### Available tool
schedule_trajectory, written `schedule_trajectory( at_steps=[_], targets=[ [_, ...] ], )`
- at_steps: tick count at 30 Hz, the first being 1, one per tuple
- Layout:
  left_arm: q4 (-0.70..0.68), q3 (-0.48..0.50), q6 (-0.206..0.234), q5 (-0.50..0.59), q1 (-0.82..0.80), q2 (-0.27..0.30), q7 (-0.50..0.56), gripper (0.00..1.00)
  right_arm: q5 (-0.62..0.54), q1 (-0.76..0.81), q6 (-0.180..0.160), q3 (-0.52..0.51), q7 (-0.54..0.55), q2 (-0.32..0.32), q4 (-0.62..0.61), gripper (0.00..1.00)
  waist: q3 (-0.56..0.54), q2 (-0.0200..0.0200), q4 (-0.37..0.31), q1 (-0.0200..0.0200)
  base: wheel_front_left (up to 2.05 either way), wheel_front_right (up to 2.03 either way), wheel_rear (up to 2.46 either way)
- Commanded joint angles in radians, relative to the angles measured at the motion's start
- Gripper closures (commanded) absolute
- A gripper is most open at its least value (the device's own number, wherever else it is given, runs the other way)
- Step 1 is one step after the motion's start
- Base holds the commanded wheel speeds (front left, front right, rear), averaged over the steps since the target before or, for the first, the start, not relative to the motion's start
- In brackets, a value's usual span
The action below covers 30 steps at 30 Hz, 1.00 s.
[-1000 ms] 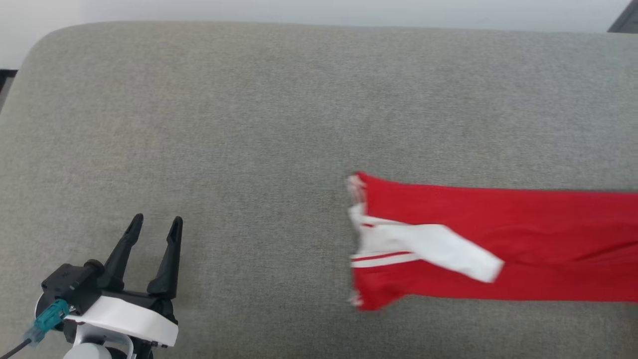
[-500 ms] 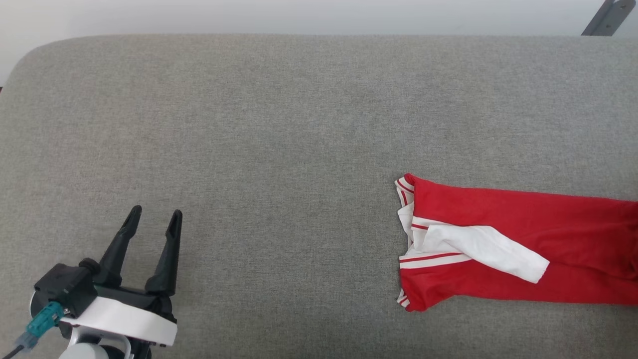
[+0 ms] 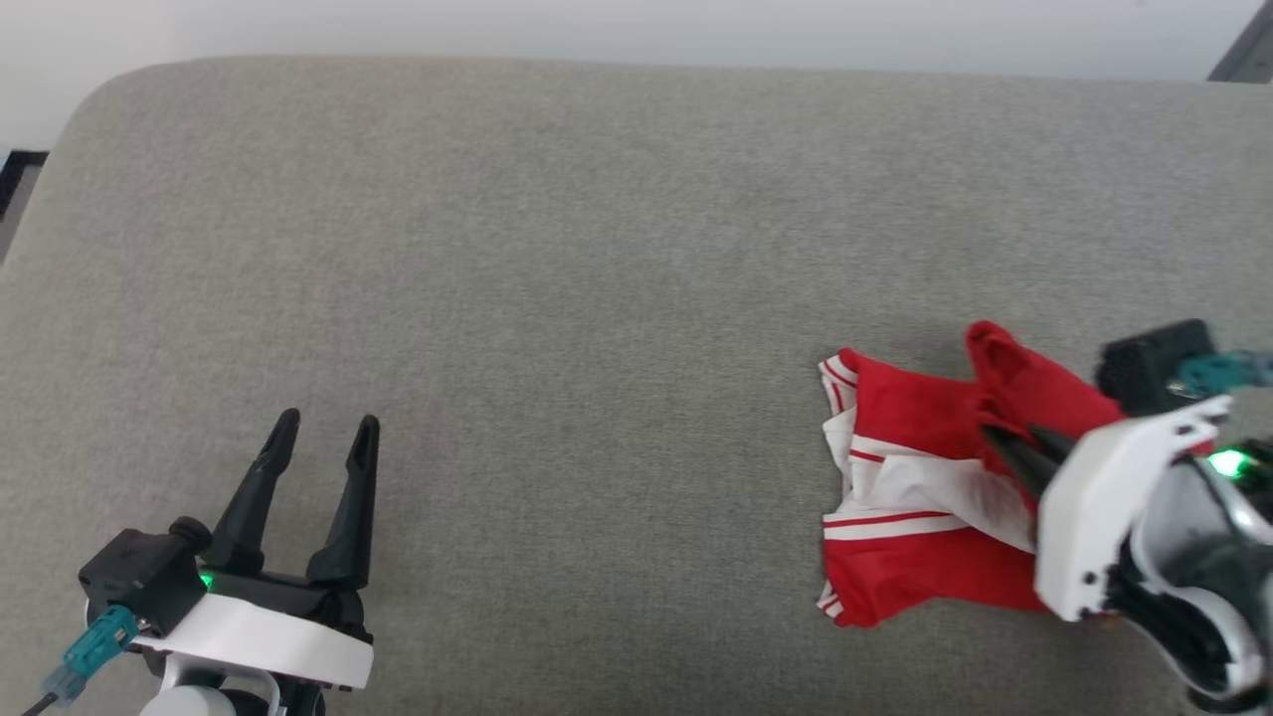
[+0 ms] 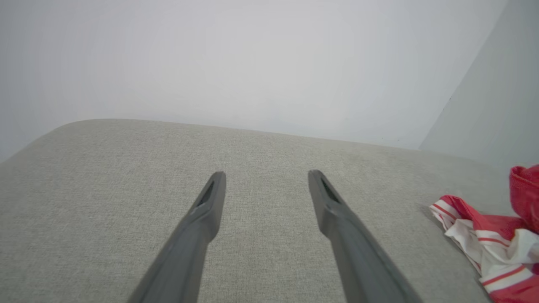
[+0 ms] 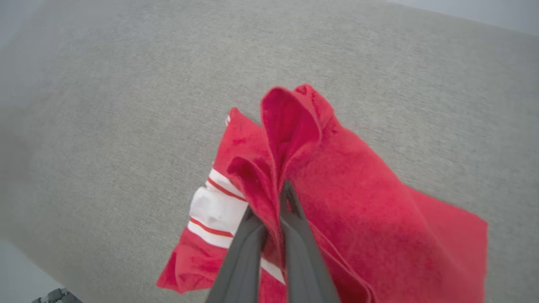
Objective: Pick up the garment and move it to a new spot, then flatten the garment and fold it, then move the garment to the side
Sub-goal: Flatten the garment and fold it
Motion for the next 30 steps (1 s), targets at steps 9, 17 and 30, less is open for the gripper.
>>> schedule_trajectory(
  at_steps=[9,17,30],
  targets=[
    [0.006,-0.012,0.002,-0.039,-0.029,-0.025,-0.005,0.0,-0.014,-0.071,0.0,0.148,-0.015,0.017,0.116,1.0,0.043,-0.0001,0.062,0.0,0.0,0.0,0.0],
    [0.013,-0.014,0.002,-0.075,-0.043,-0.027,-0.005,0.0,-0.019,-0.088,0.0,0.184,-0.091,0.02,0.275,1.0,0.045,-0.0001,0.076,0.0,0.0,0.0,0.0],
    [0.023,0.019,0.002,-0.078,0.004,-0.008,-0.005,0.0,0.048,-0.088,0.0,0.135,-0.196,-0.01,0.231,0.0,-0.02,-0.0001,0.008,0.0,0.0,0.0,0.0]
  ],
)
